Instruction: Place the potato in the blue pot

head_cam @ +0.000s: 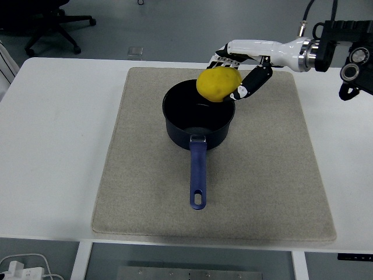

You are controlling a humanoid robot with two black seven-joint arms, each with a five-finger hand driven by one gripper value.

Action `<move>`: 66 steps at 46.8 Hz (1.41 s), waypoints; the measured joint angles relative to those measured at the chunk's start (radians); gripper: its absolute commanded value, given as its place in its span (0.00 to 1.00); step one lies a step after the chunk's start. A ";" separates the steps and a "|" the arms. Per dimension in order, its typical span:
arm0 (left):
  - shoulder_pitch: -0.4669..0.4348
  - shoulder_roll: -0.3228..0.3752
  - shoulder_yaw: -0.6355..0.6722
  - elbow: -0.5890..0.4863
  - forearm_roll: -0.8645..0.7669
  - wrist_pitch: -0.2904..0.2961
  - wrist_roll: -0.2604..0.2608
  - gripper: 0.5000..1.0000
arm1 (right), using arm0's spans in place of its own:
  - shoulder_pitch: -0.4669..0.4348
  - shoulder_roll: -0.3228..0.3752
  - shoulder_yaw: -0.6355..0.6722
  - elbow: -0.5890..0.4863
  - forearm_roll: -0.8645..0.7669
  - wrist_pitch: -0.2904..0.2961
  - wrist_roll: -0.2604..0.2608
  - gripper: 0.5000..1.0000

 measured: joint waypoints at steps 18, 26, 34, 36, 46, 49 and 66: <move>0.000 0.000 0.000 0.000 0.000 0.000 0.000 0.99 | 0.002 0.176 -0.008 -0.134 0.000 -0.009 0.000 0.00; 0.000 0.000 0.000 0.000 0.000 0.000 0.000 0.99 | -0.010 0.230 -0.031 -0.219 -0.002 -0.004 0.000 0.00; 0.001 0.000 0.000 0.000 0.000 0.000 0.000 0.99 | -0.019 0.244 -0.032 -0.264 -0.004 0.002 0.002 0.00; 0.000 0.000 0.000 0.000 0.000 0.000 0.000 0.99 | -0.024 0.246 -0.032 -0.266 -0.004 0.002 0.002 0.00; 0.000 0.000 0.000 0.000 0.000 0.000 0.000 0.99 | -0.050 0.264 -0.030 -0.267 -0.003 -0.010 0.000 0.00; 0.000 0.000 0.000 0.000 0.000 0.000 0.000 0.99 | -0.055 0.265 -0.029 -0.268 -0.002 -0.012 0.000 0.00; 0.000 0.000 0.000 0.000 0.000 0.000 0.000 0.99 | -0.097 0.266 -0.027 -0.290 -0.006 -0.023 0.000 0.11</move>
